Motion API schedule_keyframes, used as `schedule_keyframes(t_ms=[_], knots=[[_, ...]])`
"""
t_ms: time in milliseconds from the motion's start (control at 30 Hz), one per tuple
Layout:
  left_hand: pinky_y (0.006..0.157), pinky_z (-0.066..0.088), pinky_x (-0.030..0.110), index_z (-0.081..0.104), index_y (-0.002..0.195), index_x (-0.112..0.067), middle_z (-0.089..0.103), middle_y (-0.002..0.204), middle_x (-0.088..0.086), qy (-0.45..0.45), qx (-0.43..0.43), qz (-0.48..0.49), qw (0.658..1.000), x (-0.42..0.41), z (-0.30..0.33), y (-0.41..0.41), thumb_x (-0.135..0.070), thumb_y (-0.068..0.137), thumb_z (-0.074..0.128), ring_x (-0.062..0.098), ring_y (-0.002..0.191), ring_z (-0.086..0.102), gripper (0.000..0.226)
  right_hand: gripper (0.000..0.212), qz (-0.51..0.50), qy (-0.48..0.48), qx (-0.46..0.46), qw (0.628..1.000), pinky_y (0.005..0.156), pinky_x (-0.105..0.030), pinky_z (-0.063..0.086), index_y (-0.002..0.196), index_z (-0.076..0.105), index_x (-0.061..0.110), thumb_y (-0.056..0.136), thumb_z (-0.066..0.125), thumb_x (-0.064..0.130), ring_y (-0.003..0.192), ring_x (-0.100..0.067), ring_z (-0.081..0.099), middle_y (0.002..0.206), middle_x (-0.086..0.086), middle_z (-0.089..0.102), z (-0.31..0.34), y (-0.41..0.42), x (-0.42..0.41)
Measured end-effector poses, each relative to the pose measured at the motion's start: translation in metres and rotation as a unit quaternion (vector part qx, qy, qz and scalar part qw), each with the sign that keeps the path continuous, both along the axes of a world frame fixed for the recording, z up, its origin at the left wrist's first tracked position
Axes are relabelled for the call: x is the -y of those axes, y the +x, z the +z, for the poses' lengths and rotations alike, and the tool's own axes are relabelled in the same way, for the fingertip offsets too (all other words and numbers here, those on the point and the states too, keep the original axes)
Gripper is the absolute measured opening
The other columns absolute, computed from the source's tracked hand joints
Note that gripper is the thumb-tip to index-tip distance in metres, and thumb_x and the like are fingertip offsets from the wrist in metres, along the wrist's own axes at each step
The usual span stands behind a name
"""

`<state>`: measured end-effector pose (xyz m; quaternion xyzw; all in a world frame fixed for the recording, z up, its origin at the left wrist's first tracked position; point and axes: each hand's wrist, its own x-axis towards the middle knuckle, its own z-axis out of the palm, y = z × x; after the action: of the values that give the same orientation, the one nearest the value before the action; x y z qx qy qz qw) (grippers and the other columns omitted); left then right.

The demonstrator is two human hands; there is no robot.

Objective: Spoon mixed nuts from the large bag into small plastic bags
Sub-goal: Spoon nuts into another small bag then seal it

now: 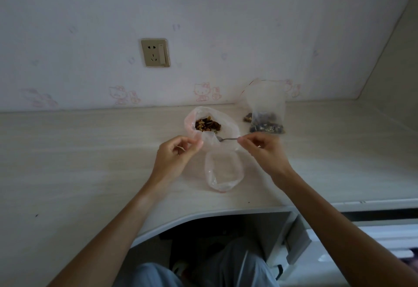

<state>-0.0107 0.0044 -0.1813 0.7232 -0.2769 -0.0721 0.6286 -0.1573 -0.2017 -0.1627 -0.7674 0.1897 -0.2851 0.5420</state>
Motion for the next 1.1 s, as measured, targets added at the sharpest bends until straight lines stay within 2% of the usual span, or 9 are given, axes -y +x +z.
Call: schedule_keyframes(t_ms=[100,200,267,367,500,633,767,900,1100], knots=[[0.070,0.050,0.025,0.076,0.086,-0.031,0.071,0.083,-0.005,0.009,0.000,0.008,1.000,0.003,0.003,0.010,-0.061,0.078,0.080,0.005,0.071,0.060,0.032,0.020,-0.115,-0.072,-0.011,0.991,0.062,-0.026,0.045,0.078,0.070,0.016,0.093,0.074,0.029,0.059,-0.003,0.055,0.069,0.003,0.065,0.003,0.008,0.014],[0.076,0.054,0.029,0.070,0.091,-0.026,0.072,0.090,-0.005,0.026,-0.002,0.068,0.997,0.013,-0.001,0.023,-0.057,0.081,0.080,0.008,0.078,0.065,0.035,0.020,-0.182,-0.207,-0.095,0.957,0.070,-0.026,0.043,0.093,0.064,0.018,0.095,0.069,0.037,0.077,-0.011,0.057,0.097,0.001,0.061,0.006,0.017,0.028],[0.076,0.052,0.025,0.065,0.098,-0.024,0.070,0.096,-0.006,0.046,-0.013,0.116,0.992,0.021,-0.001,0.030,-0.061,0.082,0.078,0.011,0.086,0.068,0.043,0.036,-0.149,-0.240,-0.204,0.937,0.078,-0.032,0.050,0.110,0.064,0.016,0.096,0.063,0.050,0.091,-0.020,0.063,0.110,-0.002,0.062,0.007,0.026,0.035],[0.072,0.044,0.017,0.061,0.113,-0.022,0.069,0.109,-0.007,0.075,-0.029,0.152,0.985,0.035,0.002,0.040,-0.069,0.085,0.068,0.010,0.100,0.067,0.056,0.045,-0.084,-0.182,-0.294,0.935,0.079,-0.035,0.054,0.112,0.062,0.015,0.091,0.067,0.055,0.094,-0.022,0.066,0.105,-0.003,0.068,0.005,0.042,0.039],[0.095,0.051,0.038,0.066,0.120,-0.018,0.068,0.113,-0.006,0.191,0.033,0.148,0.970,0.055,0.007,0.056,-0.078,0.089,0.050,0.022,0.111,0.064,0.069,0.027,-0.043,0.103,-0.149,0.983,0.046,-0.022,0.046,0.104,0.068,0.013,0.086,0.082,0.027,0.056,-0.011,0.062,0.079,-0.004,0.070,0.001,0.056,0.039],[0.081,0.054,0.037,0.065,0.080,-0.024,0.069,0.080,-0.010,0.208,0.028,0.141,0.968,0.067,0.003,0.060,-0.071,0.086,0.057,0.017,0.084,0.067,0.048,0.011,0.029,0.236,-0.037,0.971,0.044,-0.026,0.043,0.098,0.074,0.006,0.092,0.076,0.016,0.056,-0.017,0.064,0.078,-0.006,0.070,0.000,0.062,0.042],[0.067,0.050,0.029,0.066,0.095,-0.029,0.070,0.087,-0.012,0.154,0.002,0.113,0.982,0.065,-0.008,0.063,-0.046,0.079,0.065,0.005,0.082,0.066,0.024,0.014,0.055,0.226,-0.007,0.973,0.045,-0.029,0.044,0.100,0.072,0.004,0.100,0.066,0.016,0.056,-0.020,0.062,0.086,-0.009,0.074,0.000,0.069,0.047],[0.065,0.048,0.012,0.065,0.109,-0.037,0.070,0.097,-0.026,0.069,-0.022,0.082,0.994,0.060,-0.011,0.067,-0.034,0.080,0.060,-0.008,0.087,0.066,0.030,0.025,0.059,0.200,0.022,0.978,0.043,-0.029,0.043,0.099,0.072,0.003,0.105,0.056,0.021,0.054,-0.022,0.060,0.088,-0.012,0.076,0.001,0.070,0.050],[0.091,0.058,0.039,0.066,0.117,-0.033,0.073,0.115,-0.005,-0.051,-0.112,0.062,0.990,0.070,-0.005,0.060,-0.017,0.079,0.053,0.016,0.108,0.069,0.043,0.029,0.069,0.156,0.081,0.982,0.065,-0.031,0.059,0.096,0.070,0.000,0.107,0.051,0.019,0.076,-0.032,0.074,0.080,-0.017,0.075,0.001,0.076,0.034]])
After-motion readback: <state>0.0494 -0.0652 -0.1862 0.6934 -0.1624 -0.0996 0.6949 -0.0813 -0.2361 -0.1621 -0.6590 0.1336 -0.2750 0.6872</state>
